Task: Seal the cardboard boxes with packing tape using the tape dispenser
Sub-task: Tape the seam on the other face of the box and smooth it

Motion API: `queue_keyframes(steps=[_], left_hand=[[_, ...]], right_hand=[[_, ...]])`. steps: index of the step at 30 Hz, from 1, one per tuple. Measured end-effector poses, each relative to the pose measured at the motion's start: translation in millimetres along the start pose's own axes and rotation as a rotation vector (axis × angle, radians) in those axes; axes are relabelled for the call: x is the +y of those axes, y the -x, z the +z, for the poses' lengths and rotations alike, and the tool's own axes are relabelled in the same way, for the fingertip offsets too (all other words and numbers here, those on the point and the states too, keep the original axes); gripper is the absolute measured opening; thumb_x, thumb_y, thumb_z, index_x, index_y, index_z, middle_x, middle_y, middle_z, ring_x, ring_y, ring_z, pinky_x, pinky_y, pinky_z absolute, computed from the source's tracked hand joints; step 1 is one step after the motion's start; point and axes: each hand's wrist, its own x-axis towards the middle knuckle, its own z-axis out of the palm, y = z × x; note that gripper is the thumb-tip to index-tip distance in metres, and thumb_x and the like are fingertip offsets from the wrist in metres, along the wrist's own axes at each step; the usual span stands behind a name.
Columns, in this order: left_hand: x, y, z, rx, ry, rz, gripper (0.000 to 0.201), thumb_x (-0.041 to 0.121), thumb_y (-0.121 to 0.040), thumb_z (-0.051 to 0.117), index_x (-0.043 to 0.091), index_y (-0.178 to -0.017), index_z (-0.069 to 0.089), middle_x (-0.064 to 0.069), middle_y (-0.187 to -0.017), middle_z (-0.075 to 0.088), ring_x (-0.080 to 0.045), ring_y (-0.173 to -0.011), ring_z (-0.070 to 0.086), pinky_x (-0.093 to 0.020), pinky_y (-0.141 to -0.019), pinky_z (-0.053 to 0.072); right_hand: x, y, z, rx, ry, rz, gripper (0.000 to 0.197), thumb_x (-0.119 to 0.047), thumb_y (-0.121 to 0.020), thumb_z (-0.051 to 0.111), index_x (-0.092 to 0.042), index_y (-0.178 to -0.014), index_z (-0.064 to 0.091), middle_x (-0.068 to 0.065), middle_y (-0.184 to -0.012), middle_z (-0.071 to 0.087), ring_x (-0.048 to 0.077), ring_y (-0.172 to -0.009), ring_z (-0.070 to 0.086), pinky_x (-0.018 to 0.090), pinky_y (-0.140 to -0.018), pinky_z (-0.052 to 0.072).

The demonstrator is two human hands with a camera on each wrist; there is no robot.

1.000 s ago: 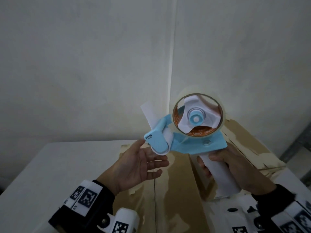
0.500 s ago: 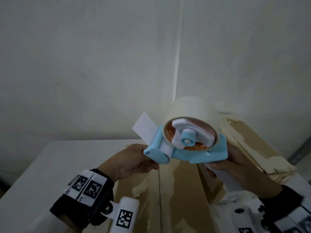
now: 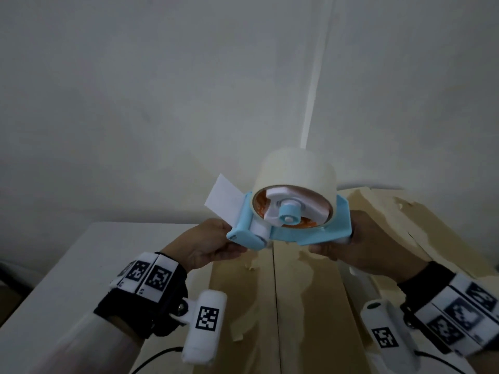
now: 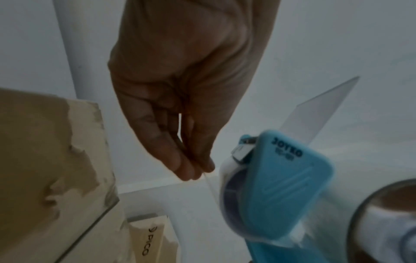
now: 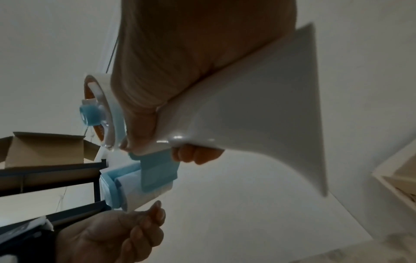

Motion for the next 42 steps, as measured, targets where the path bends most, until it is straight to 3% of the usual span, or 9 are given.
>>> queue_keyframes(steps=[11,14,19,21,24,26,31,36,42], left_hand=[[2.0,-50.4,-34.7,0.006,-0.085,-0.037,0.021,-0.003,-0.087,0.055,0.005,-0.068,0.061,0.003,-0.043,0.062,-0.002,-0.041,0.058,-0.013,-0.050,0.053],[0.3,-60.8,-37.5,-0.006,-0.110,-0.040,0.019,0.000,-0.087,0.056,0.006,-0.069,0.061,0.004,-0.044,0.062,-0.001,-0.041,0.058,-0.012,-0.050,0.053],[-15.1,-69.2,-67.6,0.104,-0.108,-0.015,0.012,0.014,-0.087,0.060,0.008,-0.077,0.065,0.005,-0.055,0.063,-0.001,-0.050,0.059,-0.011,-0.058,0.053],[-22.9,-69.7,-73.7,0.122,-0.142,-0.004,0.012,0.015,-0.086,0.062,0.008,-0.077,0.066,0.003,-0.059,0.065,-0.002,-0.052,0.060,-0.013,-0.062,0.054],[-27.3,-73.2,-71.7,0.154,-0.214,0.029,0.013,0.016,-0.085,0.062,0.008,-0.076,0.067,-0.003,-0.068,0.064,-0.002,-0.054,0.060,-0.012,-0.059,0.053],[-27.7,-74.0,-69.2,0.154,-0.246,0.020,0.016,0.021,-0.088,0.059,0.009,-0.080,0.066,-0.002,-0.071,0.063,-0.006,-0.061,0.060,-0.010,-0.057,0.052],[-28.8,-77.1,-64.6,0.209,-0.260,0.039,0.021,0.022,-0.091,0.055,0.007,-0.080,0.065,-0.003,-0.069,0.060,-0.007,-0.058,0.054,-0.008,-0.050,0.048],[-40.5,-76.7,-67.2,0.254,-0.236,0.026,0.018,0.020,-0.088,0.059,0.009,-0.076,0.065,-0.005,-0.074,0.063,-0.008,-0.060,0.054,-0.008,-0.051,0.049],[-49.6,-78.9,-68.3,0.264,-0.225,0.049,0.018,0.015,-0.087,0.061,0.009,-0.071,0.065,-0.010,-0.079,0.065,-0.004,-0.052,0.056,-0.010,-0.055,0.052]], right_hand=[[30.5,-44.6,-4.5,-0.109,0.070,0.087,0.040,0.002,-0.075,0.068,-0.038,-0.074,0.062,-0.037,-0.059,0.061,-0.014,-0.058,0.059,0.002,-0.052,0.041],[34.0,-53.6,-5.4,-0.145,0.061,0.103,0.051,-0.001,-0.076,0.068,-0.051,-0.067,0.066,-0.036,-0.061,0.063,-0.012,-0.061,0.060,0.004,-0.052,0.042],[42.6,-52.0,-26.8,-0.128,0.107,0.134,0.015,-0.058,-0.059,0.074,-0.058,-0.070,0.063,-0.034,-0.066,0.065,-0.010,-0.061,0.061,0.003,-0.051,0.042],[51.4,-50.7,-32.6,-0.159,0.148,0.132,0.032,-0.067,-0.049,0.074,-0.057,-0.078,0.063,-0.035,-0.074,0.067,-0.011,-0.070,0.063,0.002,-0.056,0.043],[59.0,-52.2,-29.2,-0.206,0.122,0.167,0.013,-0.038,-0.068,0.074,-0.046,-0.075,0.066,-0.039,-0.073,0.064,-0.017,-0.073,0.061,0.000,-0.060,0.042],[67.6,-51.4,-27.5,-0.185,0.137,0.151,0.033,-0.011,-0.072,0.072,-0.043,-0.073,0.062,-0.042,-0.065,0.061,-0.021,-0.068,0.058,-0.001,-0.057,0.040],[71.0,-53.8,-25.2,-0.189,0.133,0.201,0.018,-0.032,-0.065,0.068,-0.048,-0.071,0.064,-0.039,-0.070,0.063,-0.015,-0.071,0.060,0.002,-0.059,0.042],[75.3,-57.4,-27.8,-0.202,0.147,0.160,0.056,-0.007,-0.076,0.069,-0.059,-0.058,0.059,-0.031,-0.049,0.059,-0.009,-0.051,0.057,0.004,-0.049,0.040],[76.4,-55.0,-25.4,-0.268,0.079,0.194,0.023,-0.027,-0.069,0.067,-0.046,-0.083,0.066,-0.035,-0.076,0.067,-0.012,-0.076,0.062,0.002,-0.063,0.044]])
